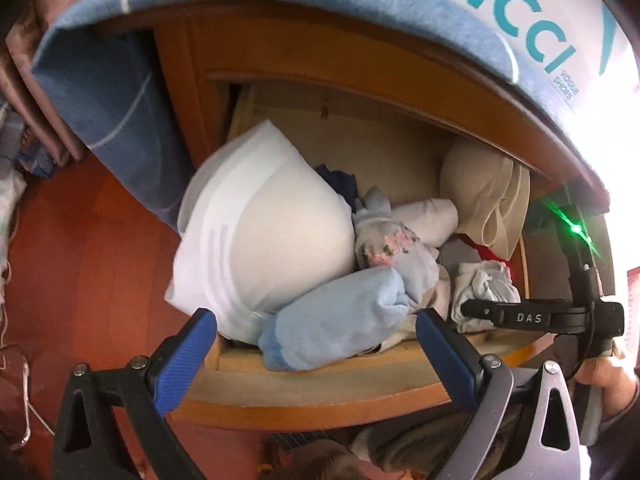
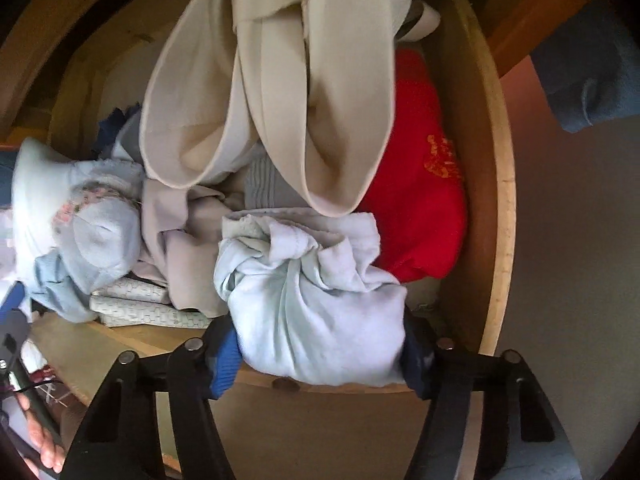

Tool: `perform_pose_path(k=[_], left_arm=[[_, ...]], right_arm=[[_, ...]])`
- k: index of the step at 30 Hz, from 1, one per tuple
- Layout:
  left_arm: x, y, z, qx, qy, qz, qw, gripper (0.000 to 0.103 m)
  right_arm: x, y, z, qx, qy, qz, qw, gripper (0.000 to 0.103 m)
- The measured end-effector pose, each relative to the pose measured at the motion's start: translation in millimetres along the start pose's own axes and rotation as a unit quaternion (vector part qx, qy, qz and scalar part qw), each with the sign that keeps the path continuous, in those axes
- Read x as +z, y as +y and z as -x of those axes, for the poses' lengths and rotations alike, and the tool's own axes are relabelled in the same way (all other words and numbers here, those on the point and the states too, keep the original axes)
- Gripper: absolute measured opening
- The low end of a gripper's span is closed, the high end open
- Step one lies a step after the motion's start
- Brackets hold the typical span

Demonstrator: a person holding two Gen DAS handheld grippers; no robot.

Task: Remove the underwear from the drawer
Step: 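Grasp the light blue rolled sock with the left gripper while the right gripper grasps the pale green bundle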

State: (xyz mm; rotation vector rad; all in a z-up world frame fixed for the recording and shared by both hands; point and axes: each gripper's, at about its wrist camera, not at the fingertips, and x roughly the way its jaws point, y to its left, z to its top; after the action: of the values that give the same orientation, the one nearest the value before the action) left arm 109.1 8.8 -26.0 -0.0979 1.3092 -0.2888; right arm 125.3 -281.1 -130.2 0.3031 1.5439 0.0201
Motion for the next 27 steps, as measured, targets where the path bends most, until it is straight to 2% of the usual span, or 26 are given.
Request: perform_pose_path(k=[4, 8, 14, 17, 22, 23, 27], left_arm=[[4, -3, -3, 0.003, 0.015, -0.002, 0.9999, 0.102], [8, -9, -9, 0.004, 0.032, -0.009, 0.9994, 0.102], [8, -24, -23, 0.026, 0.052, -0.031, 0.9978, 0.102], [11, -32, -29, 0.042, 0.051, -0.033, 0.9973, 0.102], [14, -40, -42, 0.068, 0.051, -0.027, 0.996, 0.102], [14, -42, -45, 0.074, 0.052, -0.025, 0.9956, 0.102], [13, -45, -56, 0.084, 0.052, -0.017, 0.995, 0.102]], right_arm=[[-5, -4, 11, 0.031, -0.025, -0.004, 0.999, 0.058], [-14, -6, 21, 0.044, -0.038, 0.012, 0.998, 0.058], [-27, -9, 41, 0.043, -0.067, 0.018, 0.997, 0.058], [-27, -15, 43, 0.046, -0.077, 0.021, 0.996, 0.058], [-31, -14, 21, 0.058, -0.08, 0.02, 0.995, 0.058], [-41, -5, 24, 0.06, -0.083, 0.019, 0.995, 0.058], [-45, -20, 37, 0.074, -0.098, 0.016, 0.992, 0.058]])
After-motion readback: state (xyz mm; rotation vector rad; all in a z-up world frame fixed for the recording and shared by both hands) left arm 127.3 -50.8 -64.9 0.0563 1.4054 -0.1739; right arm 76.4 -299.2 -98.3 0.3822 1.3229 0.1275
